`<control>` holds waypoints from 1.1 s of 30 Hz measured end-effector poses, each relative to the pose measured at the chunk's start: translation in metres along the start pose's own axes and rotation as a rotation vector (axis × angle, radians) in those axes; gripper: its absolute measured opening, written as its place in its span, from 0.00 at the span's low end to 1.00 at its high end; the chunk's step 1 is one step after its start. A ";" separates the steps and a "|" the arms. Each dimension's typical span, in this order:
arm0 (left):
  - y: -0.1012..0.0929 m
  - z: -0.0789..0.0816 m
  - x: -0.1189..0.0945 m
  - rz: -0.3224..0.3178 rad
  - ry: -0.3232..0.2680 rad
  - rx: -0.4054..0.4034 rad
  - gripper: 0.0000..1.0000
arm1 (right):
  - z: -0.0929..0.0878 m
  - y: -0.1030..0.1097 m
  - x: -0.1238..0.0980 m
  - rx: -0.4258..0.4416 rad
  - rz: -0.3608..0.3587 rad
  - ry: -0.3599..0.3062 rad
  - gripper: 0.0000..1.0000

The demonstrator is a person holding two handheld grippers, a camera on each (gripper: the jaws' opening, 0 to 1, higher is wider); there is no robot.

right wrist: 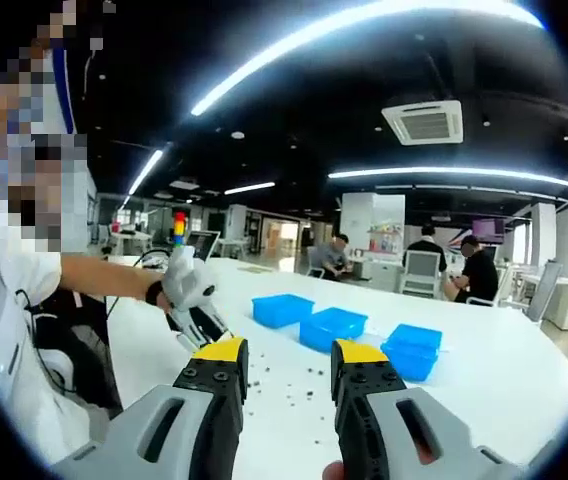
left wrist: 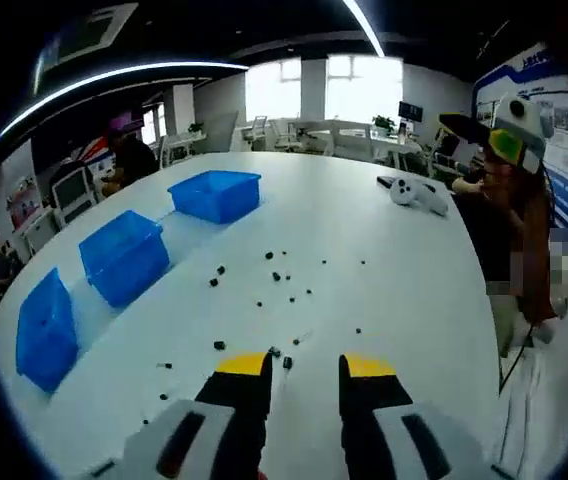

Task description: Pick up the resistors one by one and place each resistor into its matching bin, sorting the parts by color and model until every resistor is separated into the correct bin for its type

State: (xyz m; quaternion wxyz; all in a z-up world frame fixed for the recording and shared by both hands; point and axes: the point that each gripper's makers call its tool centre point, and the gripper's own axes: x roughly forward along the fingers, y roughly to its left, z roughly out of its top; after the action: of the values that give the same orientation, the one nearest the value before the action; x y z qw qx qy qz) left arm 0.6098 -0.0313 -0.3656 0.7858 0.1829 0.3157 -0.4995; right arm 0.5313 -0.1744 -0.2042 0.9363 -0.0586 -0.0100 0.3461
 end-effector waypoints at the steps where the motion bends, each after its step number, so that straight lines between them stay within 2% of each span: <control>1: 0.001 -0.002 0.004 -0.003 0.015 -0.003 0.29 | 0.000 0.000 0.000 0.000 0.000 -0.002 0.35; 6: 0.005 -0.013 0.015 -0.010 0.092 -0.018 0.29 | 0.001 -0.001 -0.002 0.000 -0.001 -0.007 0.35; 12: 0.014 -0.011 0.019 0.004 0.110 -0.045 0.22 | 0.001 -0.003 -0.001 0.002 -0.001 -0.009 0.35; 15: 0.018 -0.010 0.019 0.015 0.116 -0.043 0.16 | 0.001 -0.002 -0.001 0.001 0.001 -0.008 0.35; 17: 0.019 -0.010 0.020 0.021 0.118 -0.073 0.07 | 0.001 -0.002 -0.001 0.001 0.001 -0.008 0.35; 25: 0.018 -0.009 0.017 0.031 0.115 -0.071 0.07 | 0.003 -0.003 -0.001 0.001 -0.001 -0.008 0.35; 30: 0.012 0.004 -0.005 0.027 0.045 -0.091 0.07 | 0.001 -0.004 0.000 0.003 -0.002 -0.004 0.35; 33: 0.010 0.019 -0.028 0.044 -0.037 -0.090 0.07 | 0.000 -0.003 0.001 0.005 -0.001 -0.003 0.35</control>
State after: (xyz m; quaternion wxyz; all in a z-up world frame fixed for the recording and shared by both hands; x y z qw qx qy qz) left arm 0.6168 -0.0196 -0.3329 0.8097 0.1447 0.3191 -0.4708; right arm 0.5345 -0.1759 -0.2038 0.9366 -0.0558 -0.0107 0.3458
